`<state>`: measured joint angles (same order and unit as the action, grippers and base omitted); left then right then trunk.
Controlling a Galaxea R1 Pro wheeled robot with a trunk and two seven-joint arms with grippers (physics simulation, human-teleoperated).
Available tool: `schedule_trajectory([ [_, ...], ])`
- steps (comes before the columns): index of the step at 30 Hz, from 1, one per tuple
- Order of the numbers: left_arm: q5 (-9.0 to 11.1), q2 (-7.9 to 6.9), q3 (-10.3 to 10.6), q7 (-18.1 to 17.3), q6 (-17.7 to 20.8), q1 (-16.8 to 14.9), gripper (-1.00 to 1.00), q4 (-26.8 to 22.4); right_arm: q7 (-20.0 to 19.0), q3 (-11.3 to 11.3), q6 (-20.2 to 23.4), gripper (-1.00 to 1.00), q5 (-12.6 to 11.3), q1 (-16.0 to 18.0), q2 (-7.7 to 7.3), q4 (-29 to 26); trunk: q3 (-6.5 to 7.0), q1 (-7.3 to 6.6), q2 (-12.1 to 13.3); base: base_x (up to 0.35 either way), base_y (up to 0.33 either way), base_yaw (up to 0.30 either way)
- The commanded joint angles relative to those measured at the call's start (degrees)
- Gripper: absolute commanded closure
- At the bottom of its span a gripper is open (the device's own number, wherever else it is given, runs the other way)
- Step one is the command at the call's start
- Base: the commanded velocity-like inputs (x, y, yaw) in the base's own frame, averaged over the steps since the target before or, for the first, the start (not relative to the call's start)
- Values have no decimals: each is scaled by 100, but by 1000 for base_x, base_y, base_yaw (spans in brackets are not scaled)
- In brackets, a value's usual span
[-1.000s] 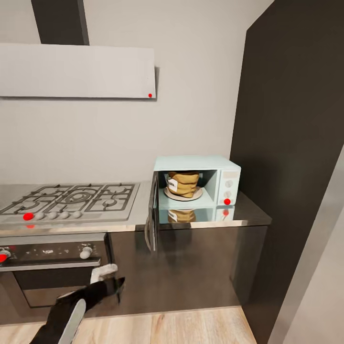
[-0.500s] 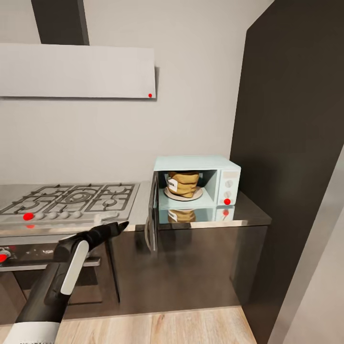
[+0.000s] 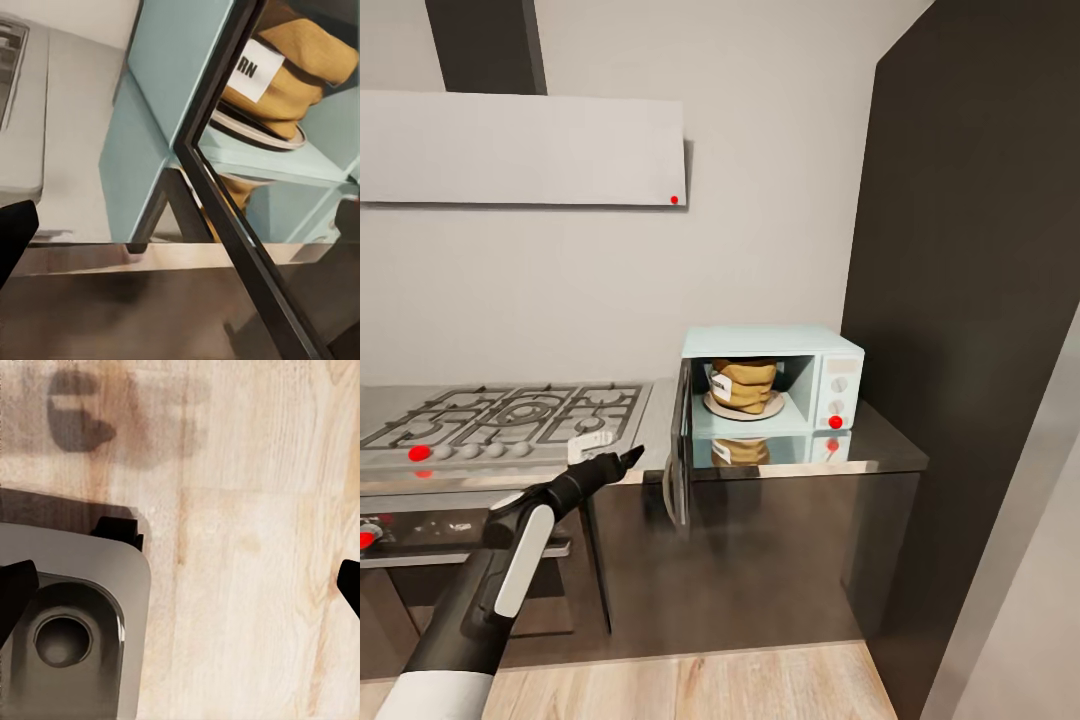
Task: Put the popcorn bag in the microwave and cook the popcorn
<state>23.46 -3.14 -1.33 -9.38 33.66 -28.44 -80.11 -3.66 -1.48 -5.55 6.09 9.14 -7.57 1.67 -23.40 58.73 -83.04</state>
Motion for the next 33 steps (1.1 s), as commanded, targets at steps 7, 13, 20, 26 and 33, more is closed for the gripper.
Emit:
schedule_trajectory([
  [7,71,96,-34,46,95,-8,-100,-53,-3,18,-34,-100,10,9,16,18,-7,0,-4,0,0,0],
  [13,14,75,-62,67,109,-8,-100,-50,-11,22,-32,-100,20,9,38,17,-7,0,-4,0,0,0],
  [20,54,87,-73,63,-224,-8,-100,-63,-30,18,-33,-100,47,9,41,18,-7,0,-4,0,0,0],
  [26,689,69,-237,1,-232,-9,-100,-49,-30,18,-34,-100,39,9,42,18,-7,0,-4,0,0,0],
  [33,730,-62,-112,-414,-260,-11,-100,-8,-23,37,-26,-100,-18,9,60,18,-7,0,-4,0,0,-90],
])
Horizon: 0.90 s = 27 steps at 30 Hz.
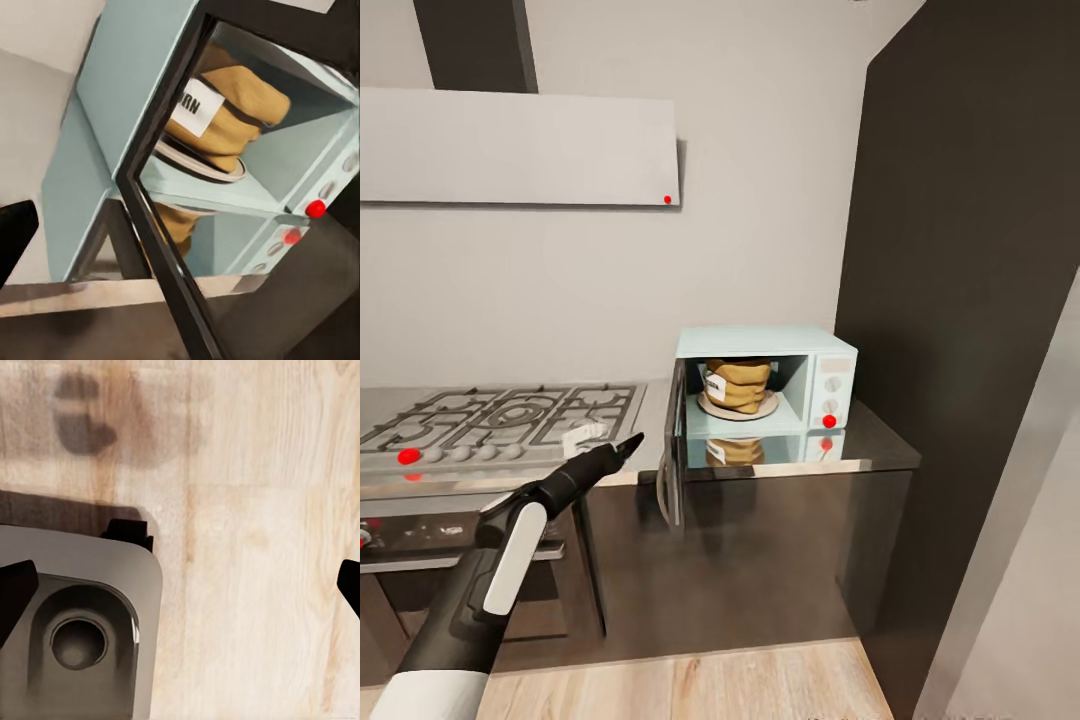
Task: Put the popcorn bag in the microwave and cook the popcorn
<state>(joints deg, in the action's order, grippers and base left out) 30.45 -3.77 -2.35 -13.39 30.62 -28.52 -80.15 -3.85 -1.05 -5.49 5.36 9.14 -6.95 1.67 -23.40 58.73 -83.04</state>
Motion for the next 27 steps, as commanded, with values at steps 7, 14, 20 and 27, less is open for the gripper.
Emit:
schedule_trajectory([
  [7,8,-27,-10,-719,2,-1,-100,381,-2,0,-31,-100,53,9,-8,18,-7,0,-4,0,0,-231],
  [14,-211,-26,-14,-776,-12,0,-100,503,-2,0,-31,-100,53,9,-9,18,-7,0,-4,0,0,-235],
  [20,-428,-11,-12,-788,-19,-1,-100,495,-2,0,-31,-100,53,9,-9,18,-7,0,-4,0,0,-230],
  [27,-435,-10,-20,-796,-30,-1,-100,487,-2,0,-31,-100,53,9,-10,18,-7,0,-4,0,0,-227],
])
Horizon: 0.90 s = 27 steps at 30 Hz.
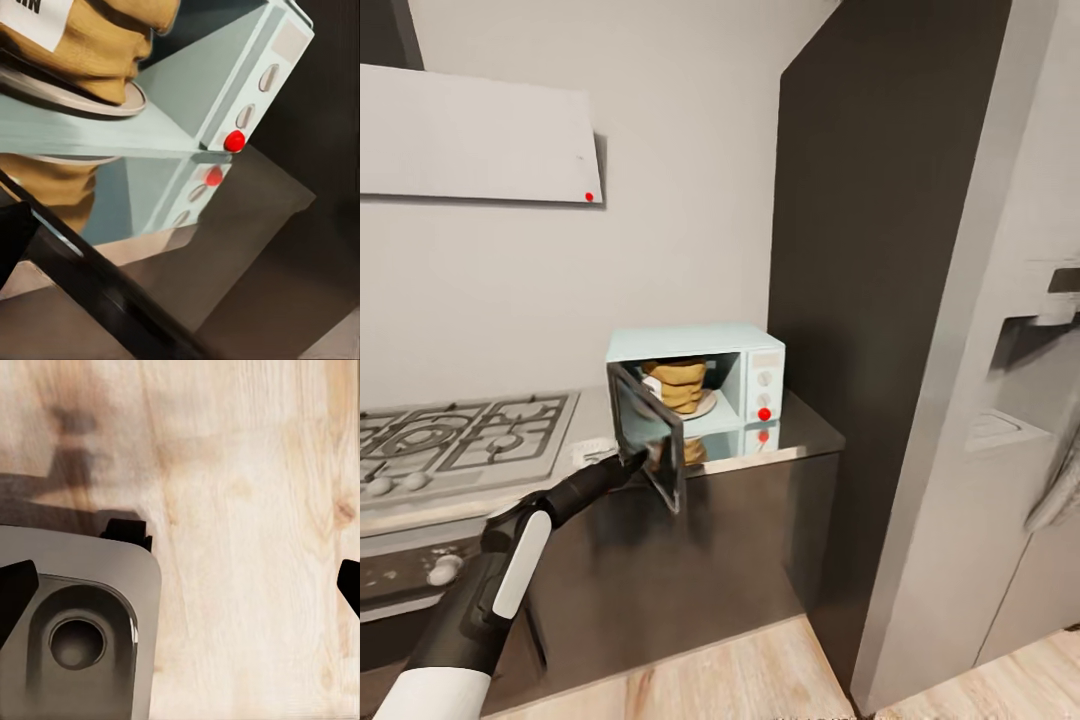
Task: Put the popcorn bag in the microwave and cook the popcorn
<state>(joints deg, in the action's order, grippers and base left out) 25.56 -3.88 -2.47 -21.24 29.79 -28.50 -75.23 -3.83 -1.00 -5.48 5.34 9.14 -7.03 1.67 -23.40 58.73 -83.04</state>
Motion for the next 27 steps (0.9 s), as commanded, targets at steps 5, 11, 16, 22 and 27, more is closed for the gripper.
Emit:
schedule_trajectory([
  [5,59,9,-7,-12,45,-4,-100,-8,-4,-5,-33,-100,55,9,-2,18,-7,0,-4,0,0,-220],
  [11,54,10,-8,-12,44,-5,-100,-42,-4,-5,-33,-100,55,9,-2,18,-7,0,-4,0,0,-220],
  [16,51,10,0,-11,43,-2,-100,-57,-4,-5,-33,-100,55,9,-9,18,-7,0,-4,0,0,-220],
  [22,46,10,-1,9,38,-3,-100,-81,-4,-5,-33,-100,55,9,-9,18,-7,0,-4,0,0,-220],
  [27,45,10,-19,39,36,-3,-100,-130,-4,-5,-33,-100,55,9,-3,18,-7,0,-4,0,0,-220],
])
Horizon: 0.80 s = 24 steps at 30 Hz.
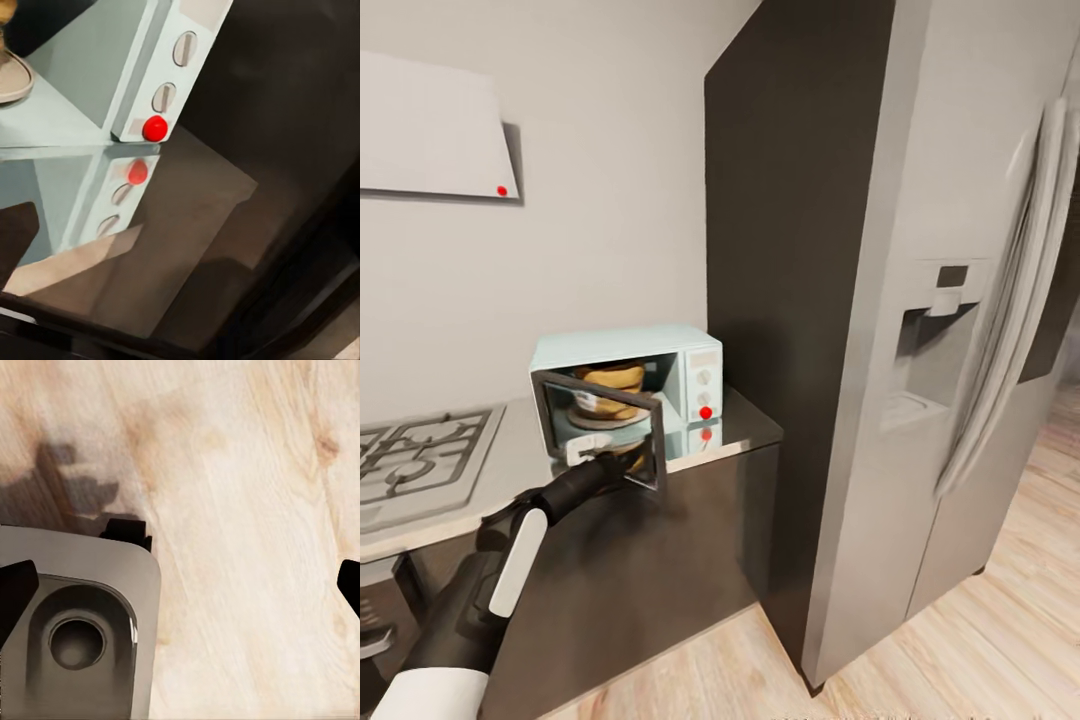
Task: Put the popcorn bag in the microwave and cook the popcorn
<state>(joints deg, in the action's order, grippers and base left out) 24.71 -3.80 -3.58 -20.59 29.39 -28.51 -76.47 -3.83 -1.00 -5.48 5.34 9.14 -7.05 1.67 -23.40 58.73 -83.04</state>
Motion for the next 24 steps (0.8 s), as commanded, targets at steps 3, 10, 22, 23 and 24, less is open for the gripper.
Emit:
schedule_trajectory([
  [3,131,2,100,-20,76,-1,-100,-31,-4,-5,-33,-100,55,9,0,18,-7,0,-4,0,0,-220],
  [10,121,2,77,-1,-111,0,-100,-12,-4,-5,-33,-100,55,9,-6,18,-7,0,-4,0,0,-177],
  [22,217,2,34,-50,-103,-2,-100,76,-4,-5,-33,-100,55,9,-7,18,-7,0,-4,0,0,-7],
  [23,200,-1,34,-50,-100,-1,-100,77,-4,-5,-33,-100,55,9,-7,18,-7,0,-4,0,0,0],
  [24,171,-2,33,-46,-120,-2,-100,86,-5,-5,-33,-100,57,9,-7,18,-7,0,-4,0,0,0],
])
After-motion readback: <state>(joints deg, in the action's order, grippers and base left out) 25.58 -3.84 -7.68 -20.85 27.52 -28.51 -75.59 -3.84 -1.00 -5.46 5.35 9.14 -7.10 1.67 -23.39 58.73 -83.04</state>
